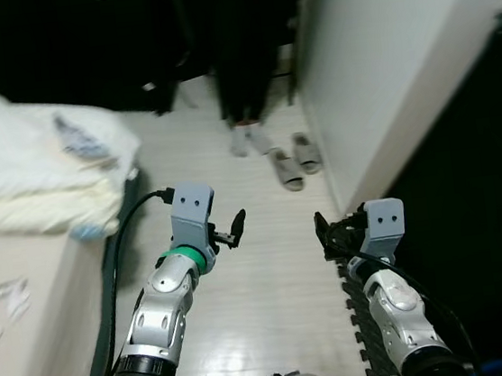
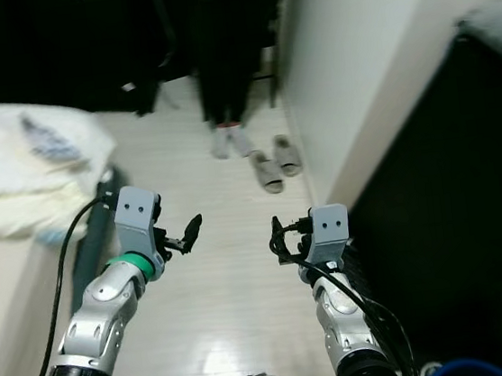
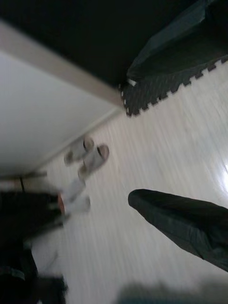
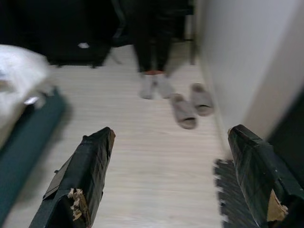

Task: Clean up the room

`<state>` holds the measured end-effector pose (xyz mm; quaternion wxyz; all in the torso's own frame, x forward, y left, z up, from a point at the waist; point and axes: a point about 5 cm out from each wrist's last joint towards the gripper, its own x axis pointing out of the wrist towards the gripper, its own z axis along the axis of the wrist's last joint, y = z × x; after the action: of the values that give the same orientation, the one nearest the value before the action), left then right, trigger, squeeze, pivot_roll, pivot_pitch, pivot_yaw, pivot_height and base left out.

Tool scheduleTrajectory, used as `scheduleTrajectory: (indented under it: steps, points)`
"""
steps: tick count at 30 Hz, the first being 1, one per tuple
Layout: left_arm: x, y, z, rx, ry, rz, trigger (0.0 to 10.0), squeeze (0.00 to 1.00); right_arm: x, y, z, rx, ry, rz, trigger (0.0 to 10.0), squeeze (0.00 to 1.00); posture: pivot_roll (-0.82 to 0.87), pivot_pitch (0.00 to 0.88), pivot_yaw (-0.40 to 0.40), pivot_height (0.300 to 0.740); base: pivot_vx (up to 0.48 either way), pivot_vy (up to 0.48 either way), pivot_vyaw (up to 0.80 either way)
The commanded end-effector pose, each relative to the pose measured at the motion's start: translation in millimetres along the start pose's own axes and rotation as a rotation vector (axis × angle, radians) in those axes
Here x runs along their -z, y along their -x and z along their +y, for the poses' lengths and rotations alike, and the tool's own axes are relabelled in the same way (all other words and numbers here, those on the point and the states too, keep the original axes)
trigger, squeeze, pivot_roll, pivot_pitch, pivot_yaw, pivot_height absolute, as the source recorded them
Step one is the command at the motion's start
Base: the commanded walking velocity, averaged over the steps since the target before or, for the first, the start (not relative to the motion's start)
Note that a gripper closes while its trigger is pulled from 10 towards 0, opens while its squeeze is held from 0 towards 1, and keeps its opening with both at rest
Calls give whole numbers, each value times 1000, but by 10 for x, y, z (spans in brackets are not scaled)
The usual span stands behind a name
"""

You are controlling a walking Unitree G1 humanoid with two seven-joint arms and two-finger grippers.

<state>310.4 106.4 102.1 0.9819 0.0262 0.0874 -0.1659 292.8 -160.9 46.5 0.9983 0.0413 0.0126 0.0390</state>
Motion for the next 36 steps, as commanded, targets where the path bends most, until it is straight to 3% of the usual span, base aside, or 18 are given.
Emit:
scheduleTrajectory:
  steps: [1, 19, 23, 25, 27, 31, 33, 36]
  points:
    - [68, 3, -9, 6, 1, 21, 10000, 0, 31, 18, -34, 11, -4, 9, 10000, 0, 44, 0, -3, 724, 0, 0, -800]
    - [104, 5, -23, 6, 1, 23, 10000, 0, 54, 37, -32, 6, 0, 15, 10000, 0, 43, 3, -7, 724, 0, 0, -800]
    - [157, 12, -7, -4, -34, 37, 10000, 0, 80, 51, -36, 6, 5, 25, 10000, 0, 43, 3, -7, 724, 0, 0, -800]
    - [243, 31, 38, -19, -157, 55, 10000, 0, 92, 52, -28, -7, 16, 32, 10000, 0, 56, 9, -17, 724, 0, 0, 0]
    - [303, 58, 82, -27, -210, 62, 10000, 0, 94, 41, 8, -32, 25, 35, 10000, 0, 56, 9, -17, 724, 0, 0, 0]
    - [471, 157, 221, -91, -217, 109, 10000, 0, 87, 1, 135, -107, 34, 44, 10000, 0, 90, 30, -76, 724, 0, 0, 0]
    - [640, 272, 323, -160, -176, 159, 10000, 0, 100, -24, 258, -178, 34, 63, 10000, 0, 100, 30, -90, 724, 0, 0, 0]
    - [739, 332, 329, -182, -137, 189, 10000, 0, 131, -24, 310, -210, 34, 83, 10000, 0, 102, 23, -89, 724, 0, 0, 0]
